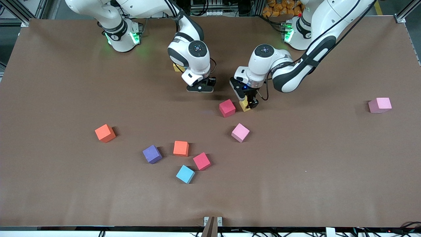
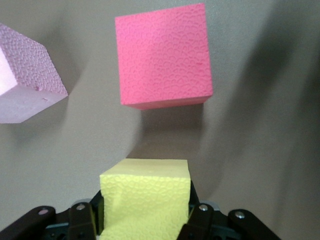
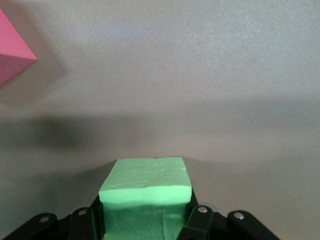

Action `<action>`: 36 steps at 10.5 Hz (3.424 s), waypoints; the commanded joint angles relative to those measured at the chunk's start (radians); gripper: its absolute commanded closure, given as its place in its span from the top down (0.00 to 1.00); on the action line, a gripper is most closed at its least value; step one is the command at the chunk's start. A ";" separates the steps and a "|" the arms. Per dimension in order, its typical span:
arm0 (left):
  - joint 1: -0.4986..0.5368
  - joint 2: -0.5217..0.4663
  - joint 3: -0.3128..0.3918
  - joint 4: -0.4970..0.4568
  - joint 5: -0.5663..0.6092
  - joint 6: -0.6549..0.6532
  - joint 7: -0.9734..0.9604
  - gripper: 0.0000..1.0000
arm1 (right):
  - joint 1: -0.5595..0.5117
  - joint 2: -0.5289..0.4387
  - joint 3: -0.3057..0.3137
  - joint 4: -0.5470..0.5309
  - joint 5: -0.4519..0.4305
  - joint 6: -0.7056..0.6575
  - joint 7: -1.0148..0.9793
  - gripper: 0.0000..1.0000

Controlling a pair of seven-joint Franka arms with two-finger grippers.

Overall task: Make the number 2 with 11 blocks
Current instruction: 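Lower the green cube against the pink cube and open the right gripper, then grasp the purple cube with the right gripper while the left carries yellow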

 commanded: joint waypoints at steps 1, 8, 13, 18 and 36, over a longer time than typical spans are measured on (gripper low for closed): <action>0.019 -0.029 -0.013 -0.033 0.026 -0.001 -0.013 0.00 | -0.004 -0.020 0.009 -0.036 -0.033 0.007 0.031 0.00; 0.019 -0.037 -0.013 -0.045 0.026 -0.001 -0.011 0.00 | -0.004 -0.023 0.009 -0.042 -0.033 0.003 0.031 0.00; 0.019 -0.043 -0.013 -0.045 0.026 -0.001 -0.010 0.00 | -0.007 -0.027 0.009 -0.040 -0.033 -0.003 0.029 1.00; 0.019 -0.043 -0.013 -0.044 0.026 -0.001 -0.010 0.00 | -0.030 -0.068 0.010 -0.036 -0.029 -0.017 0.031 1.00; -0.141 -0.074 -0.134 0.317 -0.545 -0.320 -0.004 0.00 | -0.452 0.137 -0.077 0.357 -0.086 -0.043 -0.936 1.00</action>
